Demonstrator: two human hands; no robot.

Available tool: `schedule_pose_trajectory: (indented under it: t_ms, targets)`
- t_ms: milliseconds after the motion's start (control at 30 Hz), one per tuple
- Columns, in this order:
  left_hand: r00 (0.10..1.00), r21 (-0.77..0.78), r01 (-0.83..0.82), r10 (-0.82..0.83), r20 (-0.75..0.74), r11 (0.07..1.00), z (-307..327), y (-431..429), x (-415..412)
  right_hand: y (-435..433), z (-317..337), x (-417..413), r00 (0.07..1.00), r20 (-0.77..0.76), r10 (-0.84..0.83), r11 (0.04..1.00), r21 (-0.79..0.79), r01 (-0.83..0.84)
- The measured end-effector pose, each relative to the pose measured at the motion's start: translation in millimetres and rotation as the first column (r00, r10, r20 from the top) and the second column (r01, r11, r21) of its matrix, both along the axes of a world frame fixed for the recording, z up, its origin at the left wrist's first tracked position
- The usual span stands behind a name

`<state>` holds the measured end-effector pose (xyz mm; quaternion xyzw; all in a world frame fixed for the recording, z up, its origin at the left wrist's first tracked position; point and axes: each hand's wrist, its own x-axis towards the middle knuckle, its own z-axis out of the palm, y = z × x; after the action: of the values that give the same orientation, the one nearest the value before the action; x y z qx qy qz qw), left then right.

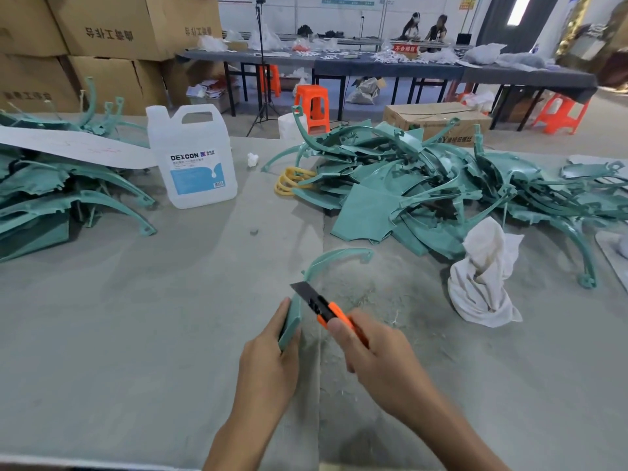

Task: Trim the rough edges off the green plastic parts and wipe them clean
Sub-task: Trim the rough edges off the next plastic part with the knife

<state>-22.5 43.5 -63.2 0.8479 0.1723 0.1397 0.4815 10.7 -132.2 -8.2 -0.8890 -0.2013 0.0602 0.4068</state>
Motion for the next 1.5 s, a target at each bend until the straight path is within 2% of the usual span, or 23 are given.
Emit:
schedule_pose_trajectory:
  t_ms: [200,333,500,600,667,733,833,933,1000,1100,1267,1400,1500]
  targets:
    - [1.000,-0.083,-0.020,0.022,0.018,0.996,-1.5,1.9,3.1,7.3,-1.4,-6.5,0.998,-0.003,0.065,0.996,0.060,-0.064]
    - [0.998,-0.085,-0.032,0.037,0.058,0.996,-3.8,4.9,3.4,13.4,-7.2,3.4,0.997,0.040,0.072,0.997,0.026,-0.073]
    - [0.991,-0.029,-0.076,0.079,0.107,0.997,-1.8,7.3,2.1,17.3,-15.1,48.9,0.992,0.109,-0.059,0.989,-0.129,0.073]
    - [0.987,-0.007,-0.094,0.094,0.133,0.996,2.2,8.6,2.5,18.3,-20.0,72.4,0.992,0.111,-0.062,0.957,-0.274,0.091]
    - [0.984,0.000,-0.104,0.103,0.143,0.995,1.3,8.6,3.2,17.8,-22.9,74.5,0.985,0.160,-0.068,0.951,-0.289,0.113]
    - [0.983,-0.019,-0.106,0.108,0.148,0.994,0.9,6.4,3.0,15.5,-20.1,69.5,0.977,0.187,-0.099,0.964,-0.227,0.141]
    - [0.982,-0.044,-0.101,0.107,0.157,0.994,1.4,4.8,3.2,12.7,-9.9,57.7,0.984,0.132,-0.121,0.991,-0.039,0.127]
    - [0.987,-0.080,-0.081,0.091,0.131,0.993,2.1,6.7,3.3,17.1,-0.2,32.9,0.998,0.057,0.037,0.994,0.098,-0.043]
    - [0.993,-0.150,-0.062,0.077,0.094,0.987,-3.0,7.9,3.8,21.8,3.4,17.8,0.986,0.070,0.151,0.988,0.030,-0.154]
    - [0.997,-0.217,-0.063,0.073,0.039,0.974,-9.7,10.3,3.7,27.8,8.0,12.4,0.965,0.160,0.207,0.975,-0.119,-0.189]
    - [0.991,-0.158,-0.062,0.079,0.107,0.986,-2.5,7.8,4.0,27.2,12.1,22.3,0.979,0.170,0.110,0.992,0.046,-0.119]
    - [0.989,-0.111,-0.095,0.106,0.102,0.989,-0.8,6.3,4.2,24.7,9.0,37.1,0.967,0.233,0.104,0.986,-0.150,-0.070]
    - [0.990,-0.064,-0.104,0.109,0.086,0.993,-3.6,6.2,4.3,25.5,3.1,55.9,0.963,0.264,0.048,0.979,-0.202,0.006]
